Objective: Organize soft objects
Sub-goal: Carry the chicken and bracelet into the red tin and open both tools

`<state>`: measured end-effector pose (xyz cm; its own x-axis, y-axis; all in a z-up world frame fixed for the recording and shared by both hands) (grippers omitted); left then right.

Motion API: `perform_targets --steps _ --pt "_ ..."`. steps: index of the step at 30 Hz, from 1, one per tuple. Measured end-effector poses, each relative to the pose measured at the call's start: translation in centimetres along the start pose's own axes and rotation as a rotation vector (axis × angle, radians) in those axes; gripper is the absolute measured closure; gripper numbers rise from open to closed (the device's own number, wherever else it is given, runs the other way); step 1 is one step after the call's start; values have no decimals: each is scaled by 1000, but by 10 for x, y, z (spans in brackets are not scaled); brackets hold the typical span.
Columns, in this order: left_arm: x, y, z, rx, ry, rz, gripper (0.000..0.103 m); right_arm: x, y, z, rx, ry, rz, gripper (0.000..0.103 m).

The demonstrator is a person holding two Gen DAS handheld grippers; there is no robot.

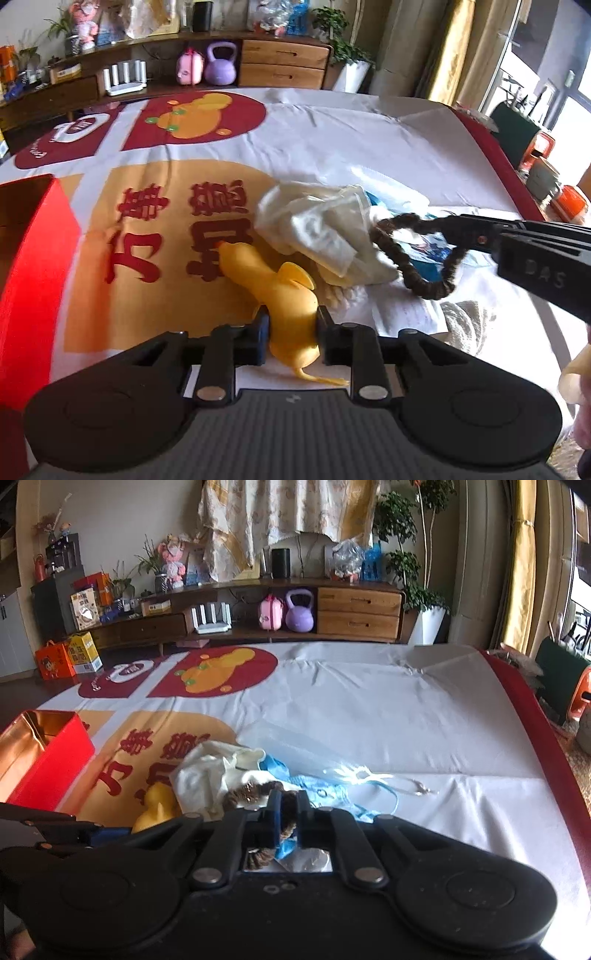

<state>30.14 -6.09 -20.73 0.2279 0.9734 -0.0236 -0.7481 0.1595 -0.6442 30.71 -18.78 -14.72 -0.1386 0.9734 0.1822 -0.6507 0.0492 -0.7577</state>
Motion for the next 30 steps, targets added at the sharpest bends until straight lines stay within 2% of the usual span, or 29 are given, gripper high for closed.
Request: perform_targets --steps 4,16,30 --pt "12 2 11 5 -2 33 81 6 -7 9 -21 -11 5 96" --pt "44 -5 71 -45 -3 65 81 37 -27 47 -90 -50 62 97" --pt "98 1 131 -76 -36 63 81 119 -40 76 -124 -160 155 97"
Point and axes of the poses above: each gripper's, at about its wrist camera, not at the fingertips, and z roughly against the way its jaws point, x to its left, y to its underside, the point moved 10 cm from there along -z, roughly the way its jaws point, and after that the axes turned 11 degrees about -z, right-handed, at the moved point
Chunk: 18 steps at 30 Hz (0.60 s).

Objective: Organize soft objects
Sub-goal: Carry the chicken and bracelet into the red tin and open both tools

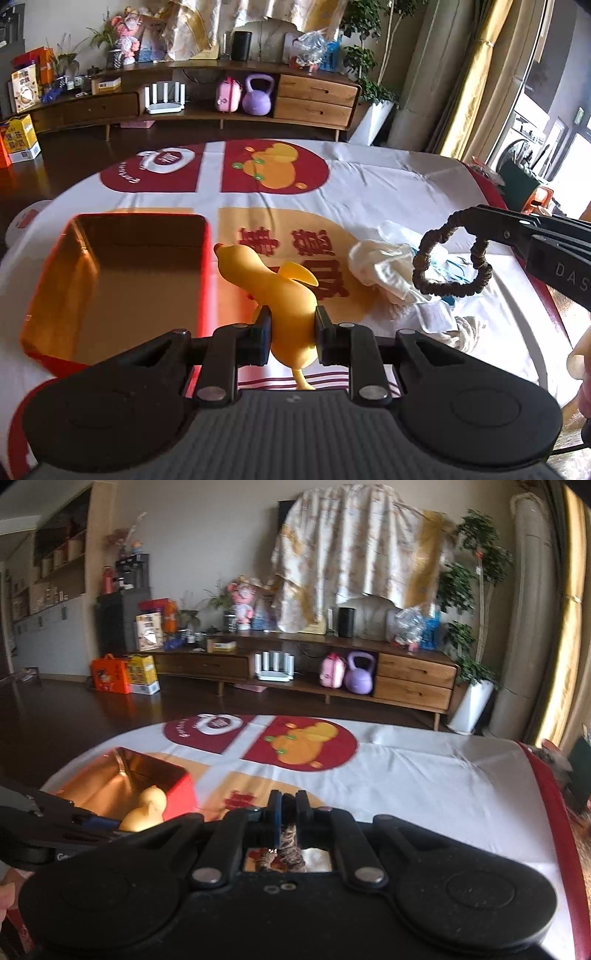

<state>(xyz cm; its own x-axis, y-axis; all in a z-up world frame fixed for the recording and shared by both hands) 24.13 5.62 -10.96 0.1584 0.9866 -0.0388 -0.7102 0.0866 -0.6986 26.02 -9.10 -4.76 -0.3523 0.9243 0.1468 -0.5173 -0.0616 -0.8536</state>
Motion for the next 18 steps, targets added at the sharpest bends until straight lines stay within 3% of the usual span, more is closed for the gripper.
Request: perform_targets --steps 7,18 --pt "44 -3 22 -21 -34 8 80 52 -6 -14 16 -68 55 97" --pt "108 12 26 17 -84 24 80 131 -5 -44 51 -174 111 97"
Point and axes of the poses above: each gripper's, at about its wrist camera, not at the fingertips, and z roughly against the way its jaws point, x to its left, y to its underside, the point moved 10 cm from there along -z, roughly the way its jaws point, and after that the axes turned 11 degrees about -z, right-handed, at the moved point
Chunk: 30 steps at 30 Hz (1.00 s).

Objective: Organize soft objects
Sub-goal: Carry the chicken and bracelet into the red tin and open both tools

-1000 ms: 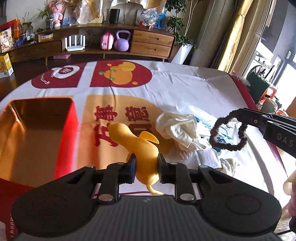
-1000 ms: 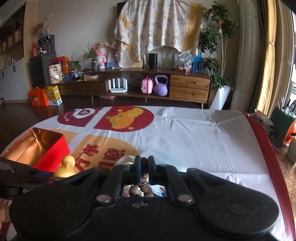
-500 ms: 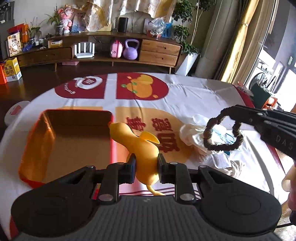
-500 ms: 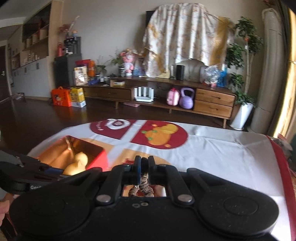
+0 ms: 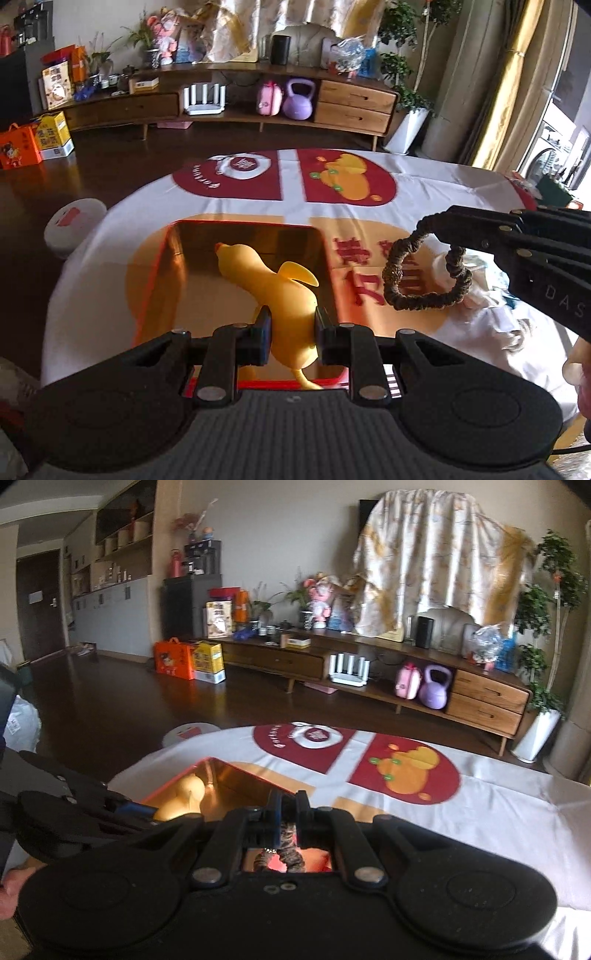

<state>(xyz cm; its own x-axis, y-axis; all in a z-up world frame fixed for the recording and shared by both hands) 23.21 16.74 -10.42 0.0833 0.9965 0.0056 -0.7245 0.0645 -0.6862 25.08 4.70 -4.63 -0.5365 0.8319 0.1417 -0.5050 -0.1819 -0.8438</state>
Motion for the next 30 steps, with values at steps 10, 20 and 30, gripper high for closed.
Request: perform_targets --steps 10,20,30 --pt "48 8 -24 47 -47 8 80 33 -8 -51 37 -55 -10 97" --pt "56 25 -64 139 -20 -35 80 52 20 -107 137 -115 2 97" --pt "56 42 -88 197 -6 -32 80 39 52 -131 235 -87 11 96"
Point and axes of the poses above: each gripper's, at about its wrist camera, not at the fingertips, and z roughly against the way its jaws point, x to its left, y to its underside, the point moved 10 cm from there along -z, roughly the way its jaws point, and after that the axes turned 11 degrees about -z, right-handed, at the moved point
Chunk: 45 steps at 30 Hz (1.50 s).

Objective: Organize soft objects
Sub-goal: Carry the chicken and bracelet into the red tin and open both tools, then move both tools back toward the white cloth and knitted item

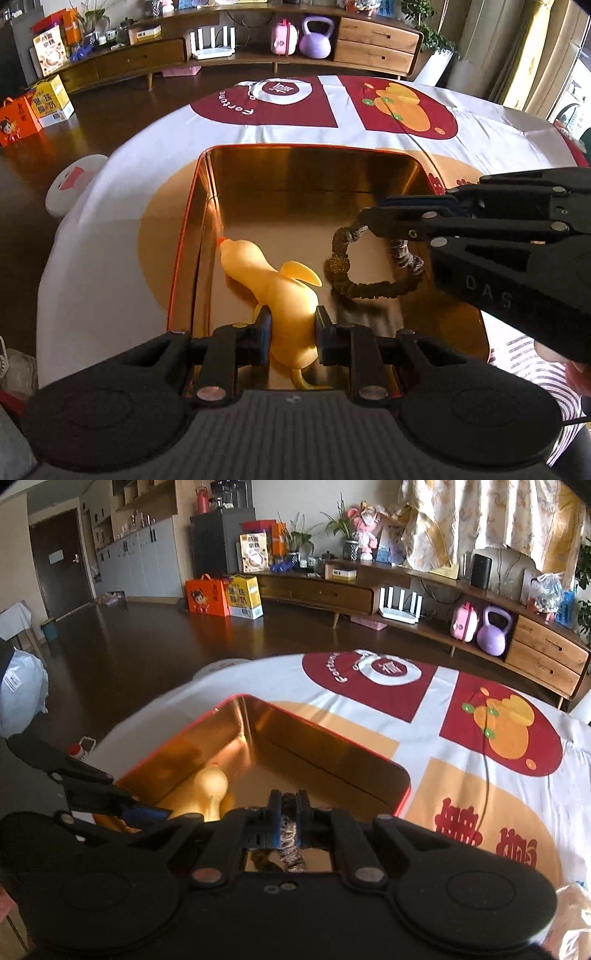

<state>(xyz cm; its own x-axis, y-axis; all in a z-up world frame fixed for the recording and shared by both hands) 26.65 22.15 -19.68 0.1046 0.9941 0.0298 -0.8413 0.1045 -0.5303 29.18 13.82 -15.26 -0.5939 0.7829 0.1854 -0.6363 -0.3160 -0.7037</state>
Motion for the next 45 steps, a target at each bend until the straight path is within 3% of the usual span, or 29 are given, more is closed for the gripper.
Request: perform_targets --steps 5,12,17,40,45 --pt "-3 -1 -4 4 7 -1 77 -9 10 -8 34 26 8 95" --pt "-2 0 -3 -4 11 22 73 -18 15 -12 61 37 -2 85" --pt "-3 0 2 -18 3 29 47 -13 17 -4 62 24 11 78" --pt "-23 -6 73 -141 -47 55 47 -15 12 89 -32 -34 -29 56" --pt "-36 -6 93 -176 -55 60 47 -16 17 118 -70 -49 -34 45"
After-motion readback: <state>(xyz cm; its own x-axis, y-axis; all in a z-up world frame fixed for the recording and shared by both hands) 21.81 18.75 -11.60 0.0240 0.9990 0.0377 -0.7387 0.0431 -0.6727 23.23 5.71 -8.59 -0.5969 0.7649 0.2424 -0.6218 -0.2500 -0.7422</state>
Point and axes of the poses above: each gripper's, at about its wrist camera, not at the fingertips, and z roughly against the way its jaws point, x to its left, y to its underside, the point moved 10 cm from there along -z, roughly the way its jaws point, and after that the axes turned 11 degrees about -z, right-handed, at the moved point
